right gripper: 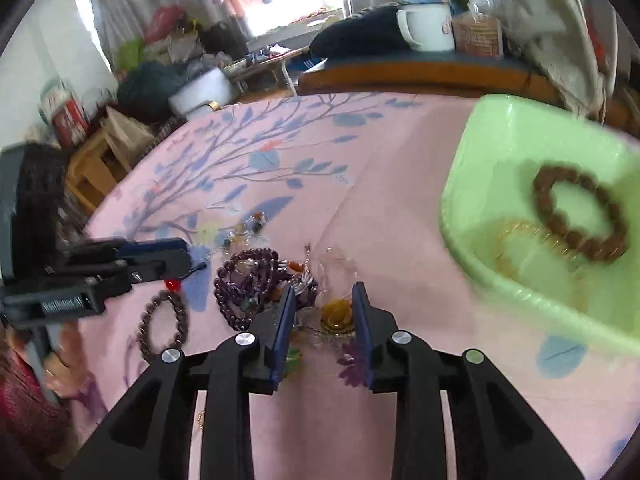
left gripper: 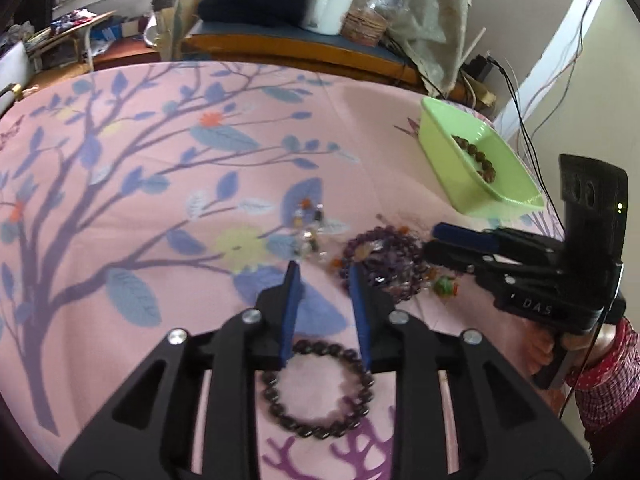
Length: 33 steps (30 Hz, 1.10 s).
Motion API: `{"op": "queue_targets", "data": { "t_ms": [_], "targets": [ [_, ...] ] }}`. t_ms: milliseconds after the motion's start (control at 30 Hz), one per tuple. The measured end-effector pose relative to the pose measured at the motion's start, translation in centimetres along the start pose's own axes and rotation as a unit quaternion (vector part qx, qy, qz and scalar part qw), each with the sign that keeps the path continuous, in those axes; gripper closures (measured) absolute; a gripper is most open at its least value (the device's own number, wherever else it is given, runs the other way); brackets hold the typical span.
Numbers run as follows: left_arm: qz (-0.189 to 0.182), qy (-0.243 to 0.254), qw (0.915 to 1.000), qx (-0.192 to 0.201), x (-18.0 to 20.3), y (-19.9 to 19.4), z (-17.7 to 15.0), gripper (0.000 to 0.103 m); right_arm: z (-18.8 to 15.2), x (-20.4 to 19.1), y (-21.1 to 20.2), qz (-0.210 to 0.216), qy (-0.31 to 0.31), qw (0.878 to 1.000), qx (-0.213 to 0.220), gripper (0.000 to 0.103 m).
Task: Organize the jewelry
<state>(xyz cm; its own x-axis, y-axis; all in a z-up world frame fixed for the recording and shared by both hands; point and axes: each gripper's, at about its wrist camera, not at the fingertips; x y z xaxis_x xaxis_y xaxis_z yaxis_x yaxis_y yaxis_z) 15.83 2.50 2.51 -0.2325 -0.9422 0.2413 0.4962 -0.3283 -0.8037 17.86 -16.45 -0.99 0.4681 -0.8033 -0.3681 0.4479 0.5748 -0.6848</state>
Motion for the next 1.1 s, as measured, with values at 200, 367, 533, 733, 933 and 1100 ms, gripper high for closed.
{"op": "queue_targets", "data": {
  "t_ms": [200,367,533,733,933,1100],
  "targets": [
    [0.016,0.027,0.9995,-0.009,2.0,3.1,1.1,0.064,-0.7,-2.1,-0.1,-0.025,-0.073,0.997,-0.018,0.091],
    [0.033,0.046,0.9982,-0.016,1.7,2.4,0.0,0.096,-2.6,-3.4,-1.3,-0.03,-0.125,0.991,-0.038,0.103],
    [0.029,0.062,0.9972,-0.032,0.1,-1.2,-4.4,0.096,-4.2,-2.5,-3.4,-0.001,-0.101,0.995,-0.023,0.103],
    [0.003,0.045,0.9983,-0.037,-1.1,-4.4,-6.6,0.088,-3.2,-0.9,-4.4,0.05,-0.035,0.998,0.017,0.083],
    [0.0,0.022,0.9997,0.009,-0.9,-5.7,-4.3,0.084,-1.4,-2.7,-2.5,0.013,-0.072,0.997,-0.017,0.082],
    [-0.001,0.047,0.9989,0.007,1.4,-4.8,-4.1,0.084,-1.0,-3.9,0.5,-0.021,-0.11,0.993,-0.048,0.103]
  ]
}}
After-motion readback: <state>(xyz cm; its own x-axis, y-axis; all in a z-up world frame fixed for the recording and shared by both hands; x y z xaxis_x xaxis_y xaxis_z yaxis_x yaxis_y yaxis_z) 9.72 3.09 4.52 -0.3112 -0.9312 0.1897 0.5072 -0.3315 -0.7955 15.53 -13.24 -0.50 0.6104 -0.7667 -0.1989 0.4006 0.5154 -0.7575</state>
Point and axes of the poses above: each gripper's, at about its wrist camera, not at the fingertips, and y roughly the way its jaws point, x to its right, z to its top, and after that the axes turned 3 degrees about z, right-handed
